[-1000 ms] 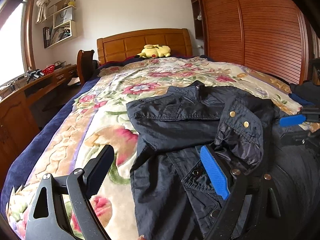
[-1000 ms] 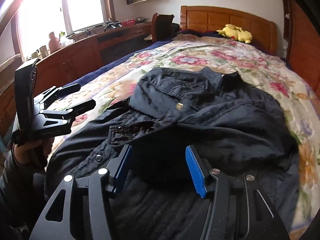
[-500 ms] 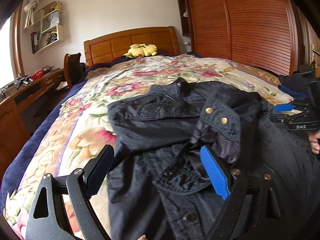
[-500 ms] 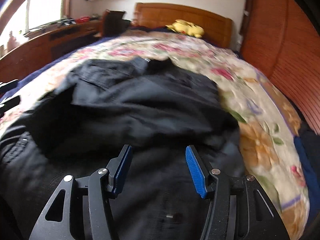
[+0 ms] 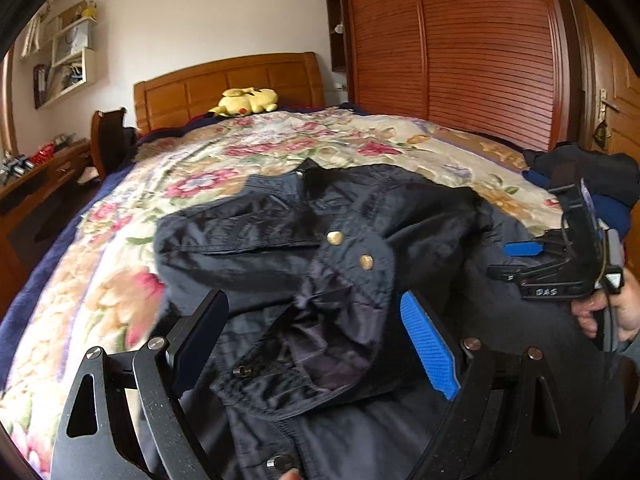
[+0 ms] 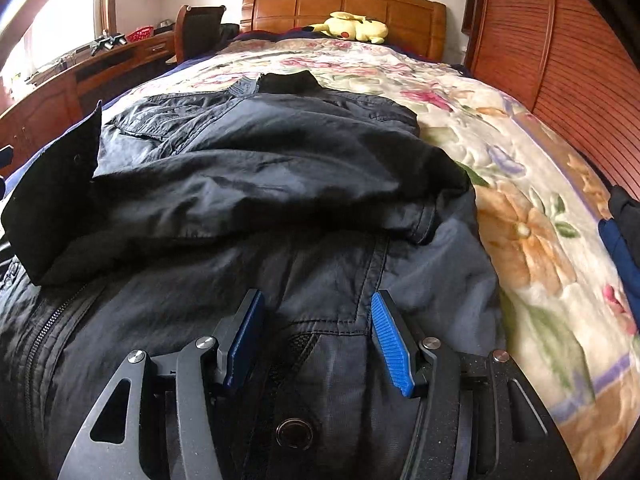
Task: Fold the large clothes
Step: 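Move the left tool to the other jacket side and grasp it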
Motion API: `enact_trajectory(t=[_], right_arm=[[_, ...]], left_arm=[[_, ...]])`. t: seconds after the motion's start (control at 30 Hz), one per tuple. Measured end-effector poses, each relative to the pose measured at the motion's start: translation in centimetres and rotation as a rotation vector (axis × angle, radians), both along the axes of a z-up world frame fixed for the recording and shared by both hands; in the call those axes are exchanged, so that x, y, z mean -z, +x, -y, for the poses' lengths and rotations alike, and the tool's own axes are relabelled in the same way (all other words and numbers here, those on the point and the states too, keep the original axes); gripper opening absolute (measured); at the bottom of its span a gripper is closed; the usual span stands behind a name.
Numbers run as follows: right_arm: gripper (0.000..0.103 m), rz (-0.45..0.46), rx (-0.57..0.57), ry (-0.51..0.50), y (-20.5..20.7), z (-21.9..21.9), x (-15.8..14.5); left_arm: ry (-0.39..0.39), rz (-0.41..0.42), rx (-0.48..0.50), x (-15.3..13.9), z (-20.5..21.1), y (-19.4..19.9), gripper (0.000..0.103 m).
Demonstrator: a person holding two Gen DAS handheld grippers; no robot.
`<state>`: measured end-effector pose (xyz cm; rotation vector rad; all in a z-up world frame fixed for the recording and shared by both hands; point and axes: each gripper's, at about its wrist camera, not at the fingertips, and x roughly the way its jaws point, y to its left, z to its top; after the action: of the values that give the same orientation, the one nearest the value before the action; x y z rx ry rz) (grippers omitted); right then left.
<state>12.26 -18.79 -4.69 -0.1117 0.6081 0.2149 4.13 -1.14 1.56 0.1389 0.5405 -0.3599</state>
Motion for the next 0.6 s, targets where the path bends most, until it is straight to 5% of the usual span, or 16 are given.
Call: enact_trajectory(t=[0.3,0.6], right_arm=[[0.058,-0.001,-0.004,0.027,-0.3,0.7,0.8],[0.058,0.012,0.005,-0.002,-0.6,0.3,0.9]], left_arm=[[-0.054,-0.029,0.059,0.1,2.1,0.7,0.082],[-0.036,-0.074,0.054,1.0,3.2,2.1,0.052]])
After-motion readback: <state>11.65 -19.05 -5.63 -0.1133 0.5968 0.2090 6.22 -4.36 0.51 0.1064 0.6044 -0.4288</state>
